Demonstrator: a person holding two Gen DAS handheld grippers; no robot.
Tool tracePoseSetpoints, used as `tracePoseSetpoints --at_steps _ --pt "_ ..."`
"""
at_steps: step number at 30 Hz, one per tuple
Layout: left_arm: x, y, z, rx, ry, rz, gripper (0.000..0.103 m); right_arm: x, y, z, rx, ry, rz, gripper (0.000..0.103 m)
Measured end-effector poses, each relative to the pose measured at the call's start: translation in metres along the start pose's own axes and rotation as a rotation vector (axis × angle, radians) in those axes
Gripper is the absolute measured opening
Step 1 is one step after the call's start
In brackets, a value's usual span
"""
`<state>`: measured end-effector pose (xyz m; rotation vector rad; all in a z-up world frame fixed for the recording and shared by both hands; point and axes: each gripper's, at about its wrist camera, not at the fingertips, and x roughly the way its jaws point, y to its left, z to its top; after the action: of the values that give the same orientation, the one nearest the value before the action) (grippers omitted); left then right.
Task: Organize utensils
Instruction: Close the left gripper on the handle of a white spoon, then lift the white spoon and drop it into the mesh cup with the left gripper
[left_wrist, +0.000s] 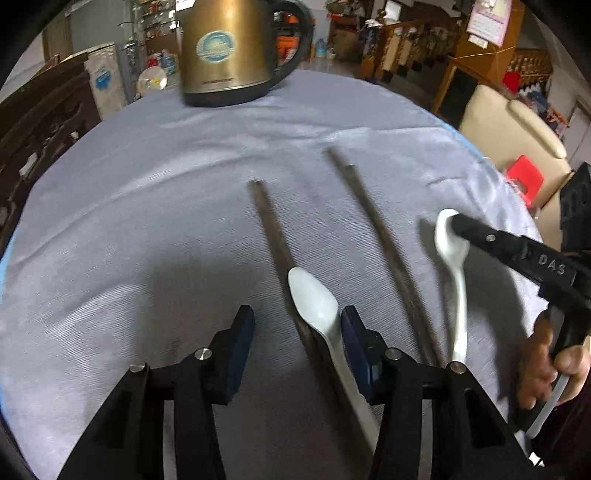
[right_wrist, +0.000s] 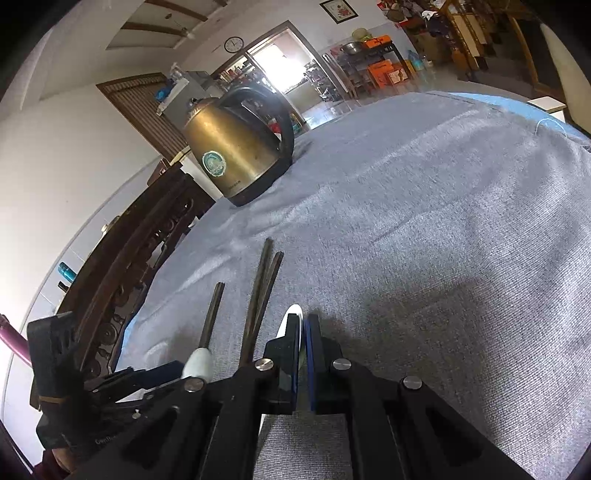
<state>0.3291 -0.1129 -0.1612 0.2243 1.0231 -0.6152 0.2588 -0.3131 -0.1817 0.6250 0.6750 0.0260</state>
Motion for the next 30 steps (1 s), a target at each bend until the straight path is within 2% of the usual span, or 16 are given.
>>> tracePoseSetpoints --at_steps 4,10,12,13,14,17,25,30 --pt "-0.007 0.013 0.002 -0.036 -0.006 -0.004 0.05 0.0 0.001 0.0 -0.006 0.002 0.007 0.004" --pt "0.001 0.0 0.012 -0.012 0.005 -0.006 0.05 0.002 0.001 0.0 -0.009 0.013 0.013 0.004" --pt "0.01 -0.004 0.013 -0.012 0.032 -0.004 0.045 0.002 0.001 0.0 -0.009 0.013 0.014 0.004" --pt "0.011 -0.005 0.012 -0.01 0.025 0.011 0.037 0.002 0.001 0.0 -0.009 0.014 0.014 0.004" --pt "0.009 -0.004 0.012 -0.007 0.022 0.013 0.035 0.002 0.001 0.0 -0.008 0.014 0.014 0.004" --pt "0.006 0.001 0.011 -0.031 0.019 0.007 0.035 0.002 0.001 0.0 -0.008 0.014 0.017 0.004" --pt "-0.03 0.014 0.008 -0.089 -0.083 0.018 0.034 -0.001 0.001 -0.001 -0.013 -0.007 0.035 0.004" --pt "-0.071 0.028 0.001 -0.155 -0.192 0.105 0.034 -0.014 -0.004 -0.002 0.016 -0.05 0.018 0.004"
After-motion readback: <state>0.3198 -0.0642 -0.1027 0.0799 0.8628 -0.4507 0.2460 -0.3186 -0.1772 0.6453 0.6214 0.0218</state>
